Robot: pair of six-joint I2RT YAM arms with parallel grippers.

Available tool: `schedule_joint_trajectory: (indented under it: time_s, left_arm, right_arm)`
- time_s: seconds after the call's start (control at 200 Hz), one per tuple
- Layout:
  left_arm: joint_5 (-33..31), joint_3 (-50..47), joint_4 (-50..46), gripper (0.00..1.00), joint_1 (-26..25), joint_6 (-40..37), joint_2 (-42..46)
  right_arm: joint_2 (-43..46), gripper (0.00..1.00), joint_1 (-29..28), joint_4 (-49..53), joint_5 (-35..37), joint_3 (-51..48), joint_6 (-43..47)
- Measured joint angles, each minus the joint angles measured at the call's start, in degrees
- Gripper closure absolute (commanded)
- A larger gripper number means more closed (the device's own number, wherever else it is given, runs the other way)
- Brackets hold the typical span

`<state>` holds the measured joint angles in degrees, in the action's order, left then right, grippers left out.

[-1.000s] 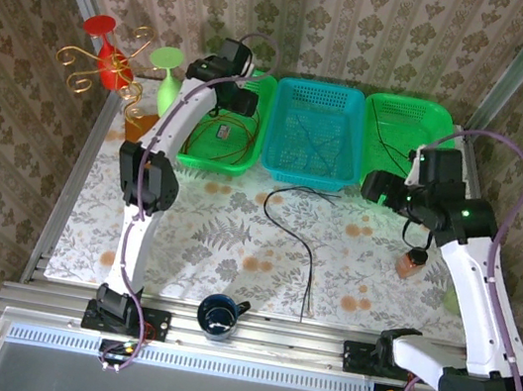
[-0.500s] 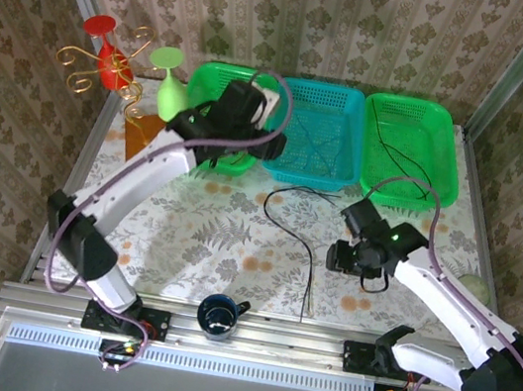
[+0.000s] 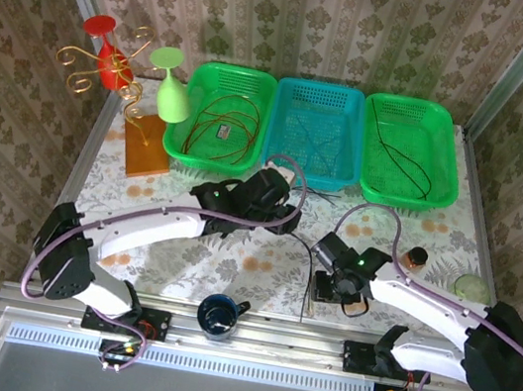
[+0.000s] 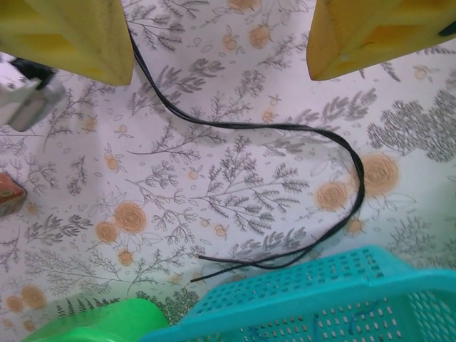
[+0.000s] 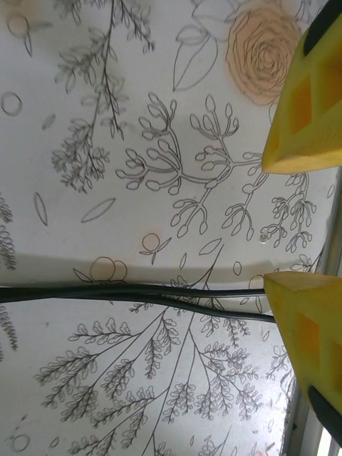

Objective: Untangle the cables

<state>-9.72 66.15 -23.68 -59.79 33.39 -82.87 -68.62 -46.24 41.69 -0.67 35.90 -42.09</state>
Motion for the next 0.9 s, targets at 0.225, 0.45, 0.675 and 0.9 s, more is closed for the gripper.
schedule_joint_trajectory:
  time_s: [0.225,0.45,0.675,0.9]
  left_arm:
    - [-1.1,-8.0,1.4,0.36,-0.4,5.7,4.7]
    - [-1.0,-14.6,2.0,0.35,0.7,9.6,9.1]
    - [-2.3,-23.1,3.1,0.36,3.3,15.1,19.3]
    - [-3.9,-24.9,2.5,0.36,3.3,17.7,24.8]
  right_arm:
    - [-1.0,0.60,-1.9,-3.0,0.0,-0.3,-0.6]
    - [-2.1,0.63,-2.1,-5.6,-1.6,-2.4,-1.8]
    - [-4.8,0.63,-2.2,-7.3,-4.1,-2.5,-1.6]
    - [-6.1,0.66,-2.2,-6.8,-3.7,-2.1,-0.7]
